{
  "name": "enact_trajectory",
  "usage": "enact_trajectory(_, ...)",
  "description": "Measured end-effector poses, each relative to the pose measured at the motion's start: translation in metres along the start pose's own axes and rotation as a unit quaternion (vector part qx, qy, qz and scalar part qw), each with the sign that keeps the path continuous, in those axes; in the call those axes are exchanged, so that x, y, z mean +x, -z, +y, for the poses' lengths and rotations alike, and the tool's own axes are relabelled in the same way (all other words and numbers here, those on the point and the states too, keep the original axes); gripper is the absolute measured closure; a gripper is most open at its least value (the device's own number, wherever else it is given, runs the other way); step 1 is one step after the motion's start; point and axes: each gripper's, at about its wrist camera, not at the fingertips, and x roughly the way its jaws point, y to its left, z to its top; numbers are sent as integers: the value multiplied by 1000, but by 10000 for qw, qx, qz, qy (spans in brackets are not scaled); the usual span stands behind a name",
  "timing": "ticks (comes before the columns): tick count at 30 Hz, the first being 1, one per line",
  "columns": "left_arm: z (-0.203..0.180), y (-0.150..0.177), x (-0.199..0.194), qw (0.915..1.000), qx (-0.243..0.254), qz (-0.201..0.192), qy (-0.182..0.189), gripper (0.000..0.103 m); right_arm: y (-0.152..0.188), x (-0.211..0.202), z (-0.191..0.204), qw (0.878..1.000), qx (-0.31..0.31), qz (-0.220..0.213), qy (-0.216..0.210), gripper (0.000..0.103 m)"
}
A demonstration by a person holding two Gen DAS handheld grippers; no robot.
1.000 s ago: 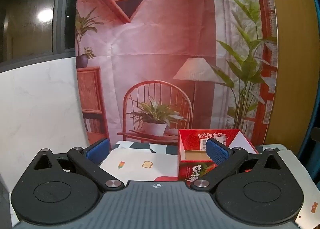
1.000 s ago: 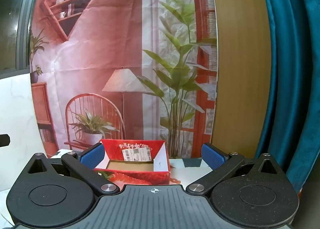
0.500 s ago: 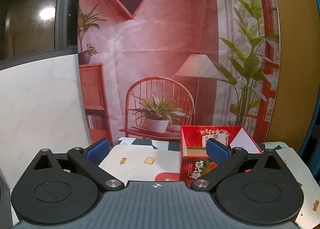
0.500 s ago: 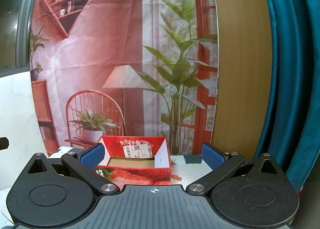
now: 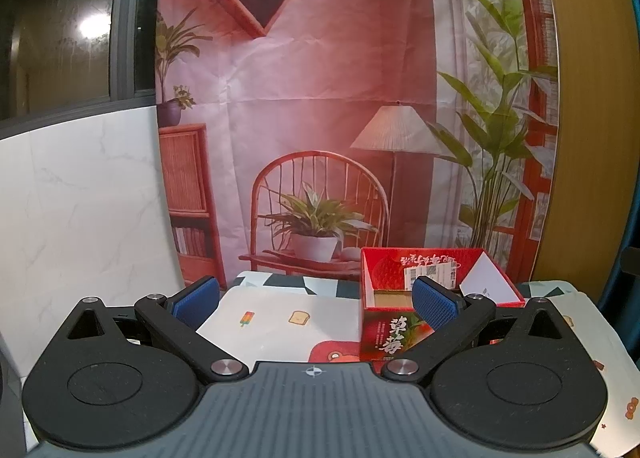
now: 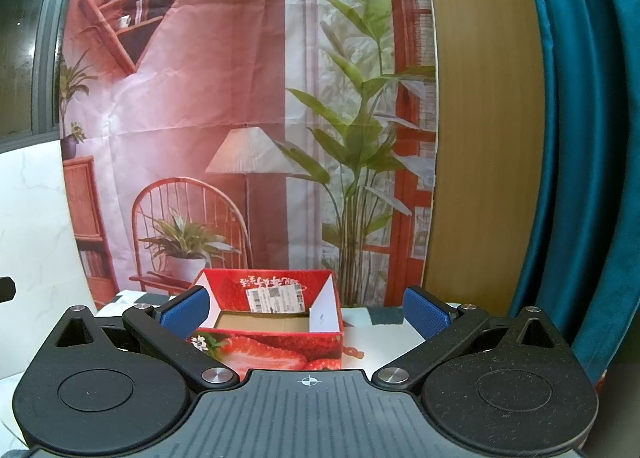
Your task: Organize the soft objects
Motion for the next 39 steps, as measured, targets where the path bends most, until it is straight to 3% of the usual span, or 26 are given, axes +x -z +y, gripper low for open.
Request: enact_trajectory(39, -1, 2, 1, 10000, -20, 2, 16, 0, -1, 0, 1, 10000, 9, 26, 5, 0)
